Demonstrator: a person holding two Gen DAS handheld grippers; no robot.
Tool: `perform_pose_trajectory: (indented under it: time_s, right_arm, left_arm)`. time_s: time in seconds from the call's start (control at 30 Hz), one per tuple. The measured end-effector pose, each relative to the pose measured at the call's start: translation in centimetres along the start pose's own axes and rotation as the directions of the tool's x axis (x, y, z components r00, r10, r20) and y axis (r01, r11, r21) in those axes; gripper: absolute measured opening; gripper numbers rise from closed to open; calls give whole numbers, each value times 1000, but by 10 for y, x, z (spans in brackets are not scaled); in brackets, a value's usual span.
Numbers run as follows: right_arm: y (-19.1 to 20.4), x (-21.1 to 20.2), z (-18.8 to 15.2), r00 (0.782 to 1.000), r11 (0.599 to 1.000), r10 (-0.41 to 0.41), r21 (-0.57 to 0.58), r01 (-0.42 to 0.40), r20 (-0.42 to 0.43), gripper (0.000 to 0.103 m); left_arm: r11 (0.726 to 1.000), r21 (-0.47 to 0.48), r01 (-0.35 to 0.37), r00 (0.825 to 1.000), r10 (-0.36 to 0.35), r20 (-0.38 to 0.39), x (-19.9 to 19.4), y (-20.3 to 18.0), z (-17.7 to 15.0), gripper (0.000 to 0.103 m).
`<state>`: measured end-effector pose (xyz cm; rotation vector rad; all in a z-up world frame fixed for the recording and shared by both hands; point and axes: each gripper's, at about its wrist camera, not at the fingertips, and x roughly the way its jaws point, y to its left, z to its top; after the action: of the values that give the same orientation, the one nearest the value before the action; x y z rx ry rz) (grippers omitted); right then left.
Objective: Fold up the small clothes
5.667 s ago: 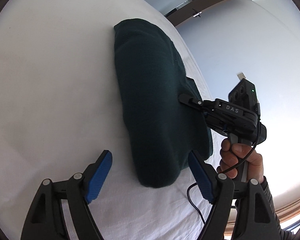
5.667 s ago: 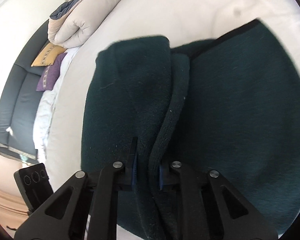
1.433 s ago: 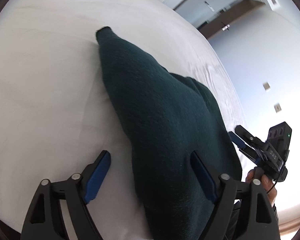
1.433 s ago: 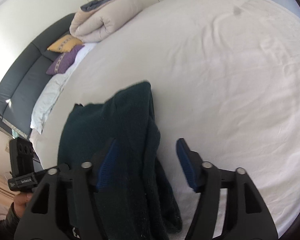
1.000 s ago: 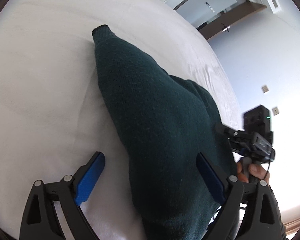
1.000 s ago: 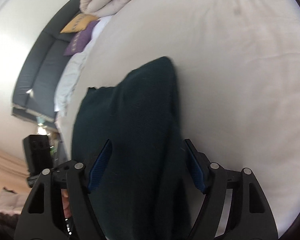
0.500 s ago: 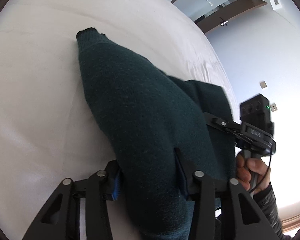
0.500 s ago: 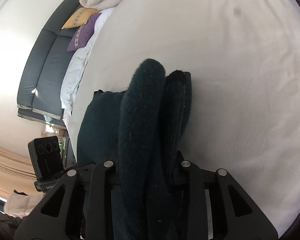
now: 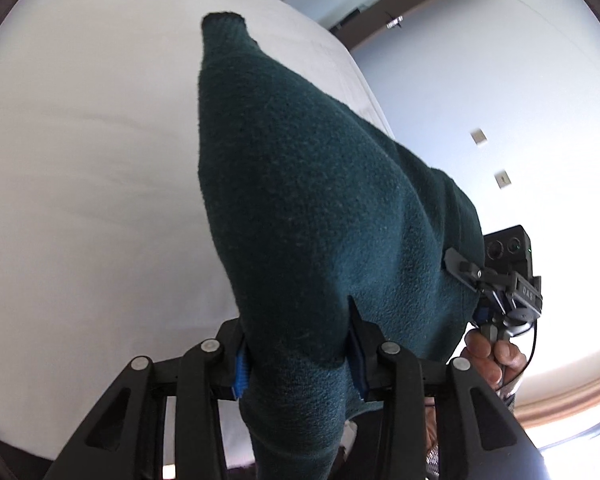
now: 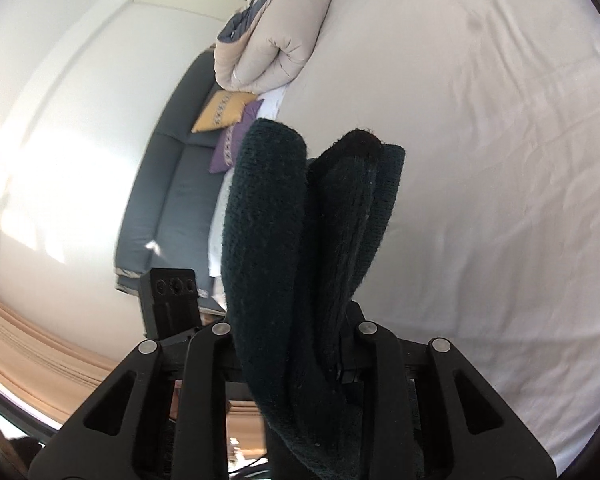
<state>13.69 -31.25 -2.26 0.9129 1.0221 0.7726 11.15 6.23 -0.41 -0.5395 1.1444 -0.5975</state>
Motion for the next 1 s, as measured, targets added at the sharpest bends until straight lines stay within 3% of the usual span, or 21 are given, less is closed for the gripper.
perform_pose_trajectory:
  time_s: [0.1,0.23,0.27,0.33,0.37,0.43,0.53,0.6,0.67,0.7,0.8,0.9,0.93,1.0]
  right_arm:
    - [-5,11,-11,1000,999,-27,35,27,-5,25]
    - [-55,33,-17,985,983,-175,64,175,-5,27]
    - [-70,38,-17,972,969,-236,73,235,-1,27]
    - [-91,44,-21,916,914,-402,59,401,11,31]
    - [-101,41,-26,911,910,-412,65,410,23,39]
    - [-108,27,-33,940,940,-337,84,332,54,47]
    - [-102,-4,-40,926,933,-357,91,348,120,56]
    - [-87,-26,-44,891,913,-408,64,404,197,56]
    - [-62,-44,-52,880,906,-409,-6,423,240,56]
    - [-44,-47,-58,882,903,-398,-62,425,253,56]
    - [-3,-43,-76,892,891,-373,-171,421,256,56]
    - [22,-22,-91,908,887,-356,-226,402,219,56]
    - [23,-15,-97,905,878,-373,-238,415,204,56]
    - [16,5,-103,880,848,-443,-240,473,172,53]
  left_arm:
    - [1000,-23,-8,999,7,-54,20,15,2,41]
    - [988,-6,-153,984,152,-92,73,44,13,42]
    - [979,8,-205,975,205,-89,86,49,16,43]
    - [981,23,-193,980,194,-54,99,53,18,56]
    - [981,32,-189,981,190,-43,99,52,17,61]
    - [974,65,-216,976,218,-25,97,47,12,65]
    - [960,72,-270,962,271,-2,80,47,6,70]
    - [925,83,-371,927,364,85,62,31,2,70]
    - [886,115,-449,880,416,230,40,5,-6,70]
    - [881,137,-453,870,403,284,31,-1,-24,70]
    - [871,223,-438,873,353,336,40,-28,-38,70]
    - [845,296,-446,884,365,291,72,-32,-52,70]
    - [839,307,-449,886,376,270,83,-28,-50,70]
    - [809,315,-497,866,436,246,105,-16,-51,70]
